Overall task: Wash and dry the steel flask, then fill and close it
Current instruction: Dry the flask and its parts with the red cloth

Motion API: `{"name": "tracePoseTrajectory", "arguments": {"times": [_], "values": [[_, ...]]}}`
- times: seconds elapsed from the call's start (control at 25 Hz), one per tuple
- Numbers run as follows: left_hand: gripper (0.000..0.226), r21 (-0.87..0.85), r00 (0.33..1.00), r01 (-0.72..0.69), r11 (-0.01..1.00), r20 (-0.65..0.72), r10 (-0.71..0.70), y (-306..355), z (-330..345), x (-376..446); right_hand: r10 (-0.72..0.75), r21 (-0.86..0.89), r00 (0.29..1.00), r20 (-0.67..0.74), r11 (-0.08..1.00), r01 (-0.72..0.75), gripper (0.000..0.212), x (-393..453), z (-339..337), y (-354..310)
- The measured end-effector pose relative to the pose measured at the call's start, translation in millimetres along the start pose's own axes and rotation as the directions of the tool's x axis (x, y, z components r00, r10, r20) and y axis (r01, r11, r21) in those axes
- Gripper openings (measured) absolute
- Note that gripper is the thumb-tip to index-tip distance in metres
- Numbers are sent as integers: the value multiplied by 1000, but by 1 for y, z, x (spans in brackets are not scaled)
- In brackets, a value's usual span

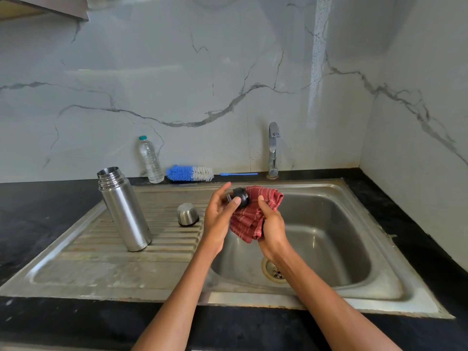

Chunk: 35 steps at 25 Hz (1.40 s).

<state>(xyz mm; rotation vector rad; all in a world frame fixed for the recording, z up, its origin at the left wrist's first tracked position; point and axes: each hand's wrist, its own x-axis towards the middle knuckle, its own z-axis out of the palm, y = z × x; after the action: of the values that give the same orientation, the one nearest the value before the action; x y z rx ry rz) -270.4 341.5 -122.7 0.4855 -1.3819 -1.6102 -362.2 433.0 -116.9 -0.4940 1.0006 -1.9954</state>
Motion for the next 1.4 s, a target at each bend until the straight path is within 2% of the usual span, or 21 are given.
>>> {"name": "tracePoseTrajectory", "arguments": {"times": [0.08,0.2,0.4,0.52,0.6,0.68,0.8,0.92,1.04,1.12,1.24,1.32,1.4], "values": [[52,29,999,-19,999,-25,20,0,-1,1,10,23,1000,4,1000,-10,34,-2,-1,0],[48,56,998,-11,998,-56,14,-1,-9,4,-9,-41,1000,-5,999,8,33,-2,-2,1],[32,172,998,10,985,59,-20,-5,-5,-5,-38,-106,999,-14,994,37,31,1,-3,-1],[29,167,1000,-16,986,-11,18,-8,-2,-4,-48,-129,999,-3,991,48,29,0,-4,-3],[33,136,994,-32,990,-99,46,-12,-3,-2,-87,-261,996,29,961,92,26,-4,-2,1],[40,76,983,-33,997,-179,46,-15,-4,-1,-135,-455,977,163,869,196,25,-9,-1,7],[38,9,968,-13,1000,-250,15,-16,-9,2,-159,-638,895,417,650,413,49,-7,-7,12],[32,-91,963,4,996,-268,-28,-13,-11,5,-176,-727,795,581,327,604,60,3,-19,9],[34,-192,962,12,981,-267,-64,-9,-11,3,-174,-746,749,639,95,659,73,5,-23,11],[35,-143,969,12,990,-243,-47,-11,-14,5,-188,-745,735,652,23,667,79,3,-20,11],[38,28,984,-4,1000,-180,9,-13,-20,6,-223,-744,722,655,-27,667,83,4,-19,6],[36,139,992,-36,990,-118,52,-12,-21,5,-233,-752,727,645,-27,659,83,6,-23,1],[33,205,995,-67,977,-55,79,-11,-20,5,-236,-759,741,628,23,651,78,10,-28,-4]]}}
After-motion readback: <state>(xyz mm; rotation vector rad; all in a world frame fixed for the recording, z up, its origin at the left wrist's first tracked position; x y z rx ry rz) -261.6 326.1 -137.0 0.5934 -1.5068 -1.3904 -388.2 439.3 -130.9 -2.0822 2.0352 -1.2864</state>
